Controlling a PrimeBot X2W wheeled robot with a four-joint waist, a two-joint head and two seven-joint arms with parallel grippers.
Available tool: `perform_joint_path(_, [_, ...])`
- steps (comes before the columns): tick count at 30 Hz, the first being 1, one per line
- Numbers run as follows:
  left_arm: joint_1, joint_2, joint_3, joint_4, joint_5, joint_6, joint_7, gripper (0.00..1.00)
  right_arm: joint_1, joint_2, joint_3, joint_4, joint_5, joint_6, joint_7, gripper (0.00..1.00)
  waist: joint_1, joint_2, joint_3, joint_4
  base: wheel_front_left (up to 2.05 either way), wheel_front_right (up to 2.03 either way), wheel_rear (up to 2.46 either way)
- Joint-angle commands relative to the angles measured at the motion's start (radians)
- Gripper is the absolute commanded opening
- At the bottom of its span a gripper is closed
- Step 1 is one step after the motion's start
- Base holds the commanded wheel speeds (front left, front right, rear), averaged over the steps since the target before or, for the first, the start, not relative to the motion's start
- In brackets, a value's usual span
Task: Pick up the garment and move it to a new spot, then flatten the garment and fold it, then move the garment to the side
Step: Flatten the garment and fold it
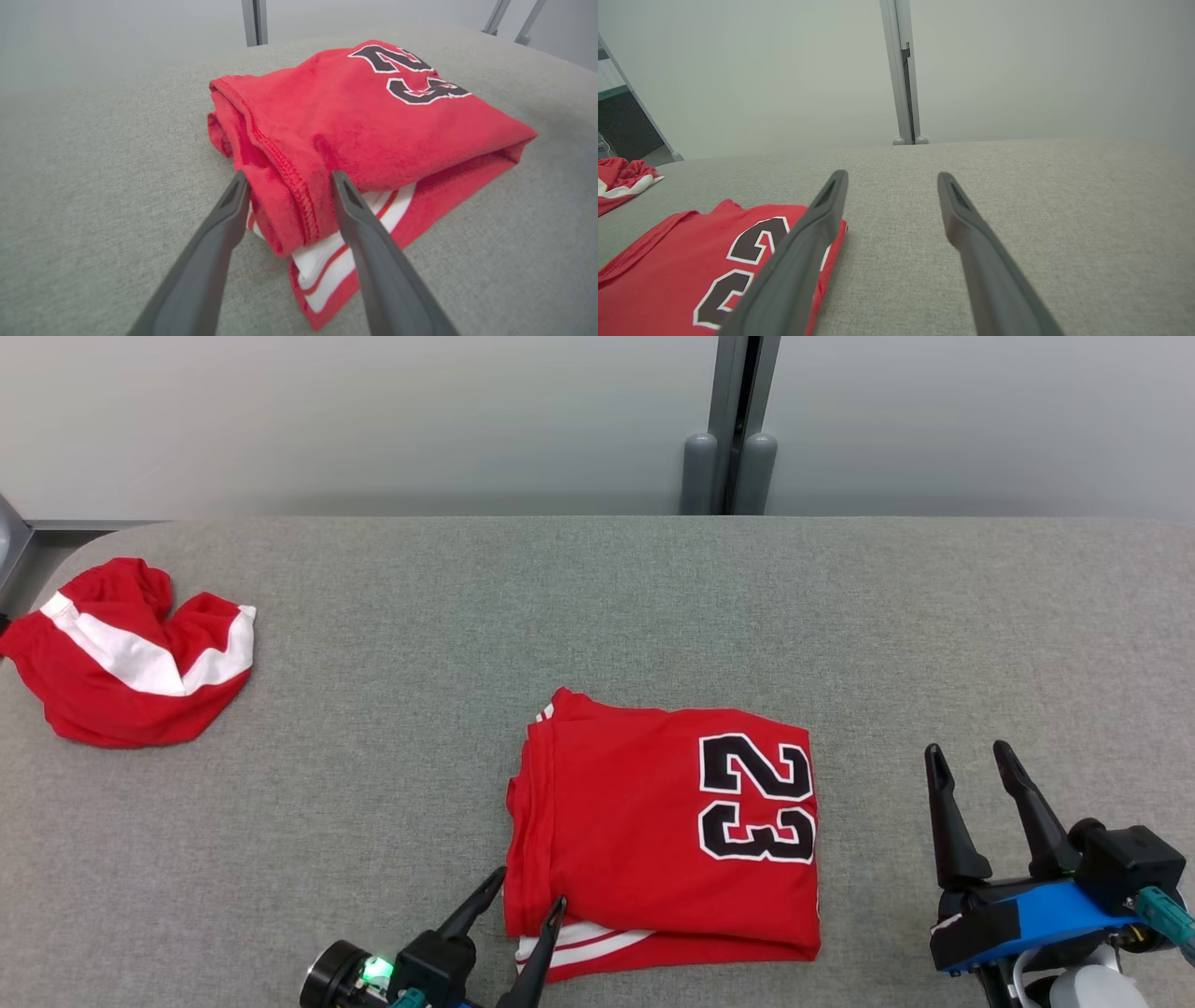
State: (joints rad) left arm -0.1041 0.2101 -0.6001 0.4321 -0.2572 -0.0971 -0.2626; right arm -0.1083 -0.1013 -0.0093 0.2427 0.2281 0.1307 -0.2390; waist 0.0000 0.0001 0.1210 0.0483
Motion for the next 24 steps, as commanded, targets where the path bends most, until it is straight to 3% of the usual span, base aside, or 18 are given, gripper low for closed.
perform_joint_path(1, [-0.009,-0.004,0.018,-0.027,-0.007,0.012,-0.002,1.0,0.011,-0.005,-0.002,0.005,0.004,0.0,-0.001,1.0,0.0,-0.0001,-0.004,-0.001,0.0,0.0,0.0])
perform_joint_path(13, [0.038,-0.009,0.214,-0.249,0.022,0.126,-0.003,1.0,-0.011,-0.009,0.006,0.006,-0.006,0.0,-0.01,1.0,0.0,-0.0001,-0.021,-0.001,0.0,0.0,0.0])
perform_joint_path(24, [0.072,0.0,0.394,-0.317,0.05,0.164,-0.003,1.0,-0.003,-0.002,-0.009,0.009,-0.017,0.0,-0.016,1.0,0.0,-0.0001,-0.046,-0.008,0.0,0.0,0.0])
